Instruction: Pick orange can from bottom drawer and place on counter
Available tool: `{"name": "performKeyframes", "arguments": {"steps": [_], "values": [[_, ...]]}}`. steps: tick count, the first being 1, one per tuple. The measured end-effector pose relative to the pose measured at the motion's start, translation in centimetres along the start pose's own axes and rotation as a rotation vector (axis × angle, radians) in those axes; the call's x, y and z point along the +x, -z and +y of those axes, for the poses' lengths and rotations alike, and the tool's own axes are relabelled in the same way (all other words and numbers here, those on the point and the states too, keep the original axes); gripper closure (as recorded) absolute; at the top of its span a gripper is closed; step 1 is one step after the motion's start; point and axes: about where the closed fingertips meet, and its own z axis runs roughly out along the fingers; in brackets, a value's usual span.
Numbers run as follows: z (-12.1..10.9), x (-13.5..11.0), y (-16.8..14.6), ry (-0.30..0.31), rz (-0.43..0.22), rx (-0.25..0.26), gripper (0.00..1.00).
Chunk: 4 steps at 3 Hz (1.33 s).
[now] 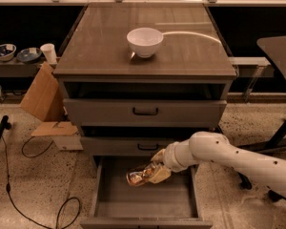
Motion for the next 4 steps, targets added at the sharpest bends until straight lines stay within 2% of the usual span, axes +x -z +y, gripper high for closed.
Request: {"name": "performKeyframes", "arguments": {"steps": [2,3,4], "values": [[-6.0,-7.1,10.9,0.071,0.039,0.150,1.00],[-8.8,-11.6,18.0,0.092,0.091,0.205,1.00],[-8.8,-11.4,17.7,0.094,0.093,0.195,1.00]]}}
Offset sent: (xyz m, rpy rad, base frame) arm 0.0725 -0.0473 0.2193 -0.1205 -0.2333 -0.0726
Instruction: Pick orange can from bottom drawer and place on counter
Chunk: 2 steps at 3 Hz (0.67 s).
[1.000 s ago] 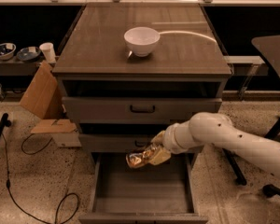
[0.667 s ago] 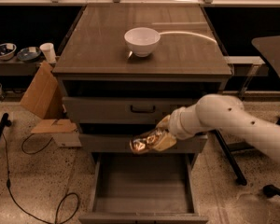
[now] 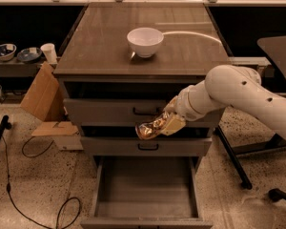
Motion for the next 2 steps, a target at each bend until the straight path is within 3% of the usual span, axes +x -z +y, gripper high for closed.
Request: {"name": "performKeyframes", "arguments": {"steps": [1,2], "values": [[-0.4,-2.1,4.4,0.033,-0.014,0.048,1.00],[-1.2,-5.7,12.2,0.079,-0.025,0.137,1.00]]}}
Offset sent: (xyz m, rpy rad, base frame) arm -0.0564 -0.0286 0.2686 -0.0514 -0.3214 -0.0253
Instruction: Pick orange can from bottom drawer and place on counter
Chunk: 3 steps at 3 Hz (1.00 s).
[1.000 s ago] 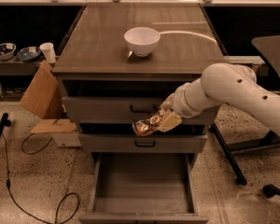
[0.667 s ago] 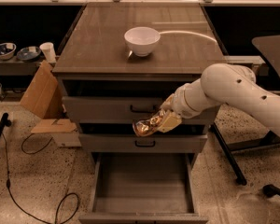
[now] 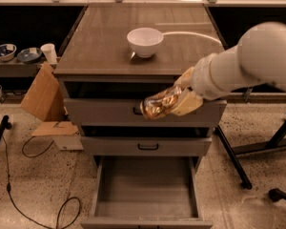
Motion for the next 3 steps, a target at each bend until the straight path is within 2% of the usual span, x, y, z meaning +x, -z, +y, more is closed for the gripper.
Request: {"name": "performKeyframes", "arguments": {"steps": [1,2,3], "values": [[-4.7,-4.6,7.2,0.036,0.004,0.104,1.00],[-8.7,-8.1,8.1,0.058,-0.004,0.143,1.00],[-13.0,-9.7,6.5,0.046,-0.024,0.172,1.00]]}}
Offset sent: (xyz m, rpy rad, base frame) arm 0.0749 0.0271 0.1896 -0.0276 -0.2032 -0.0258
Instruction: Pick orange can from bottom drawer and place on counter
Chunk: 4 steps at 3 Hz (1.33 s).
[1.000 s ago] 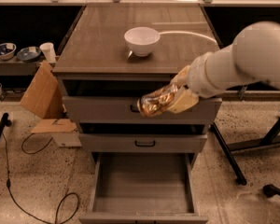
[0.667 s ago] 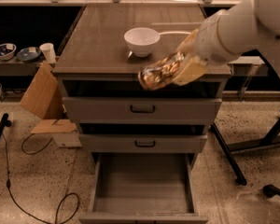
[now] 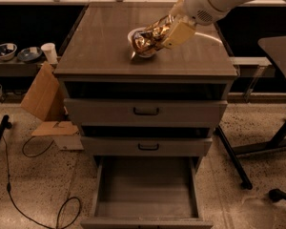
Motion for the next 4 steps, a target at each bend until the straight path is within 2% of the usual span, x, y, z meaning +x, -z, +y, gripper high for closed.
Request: {"name": "performKeyframes", "arguments": {"steps": [1,2,4], "values": [[-3.3,1.8,-1.7,-0.069,-0.013,0.046,1.00],[-5.4,5.5,-3.0,-0.159,-0.022,0.088,1.00],[-6.7,13.1,-4.8,-0.355,0.025,0.168,1.00]]}}
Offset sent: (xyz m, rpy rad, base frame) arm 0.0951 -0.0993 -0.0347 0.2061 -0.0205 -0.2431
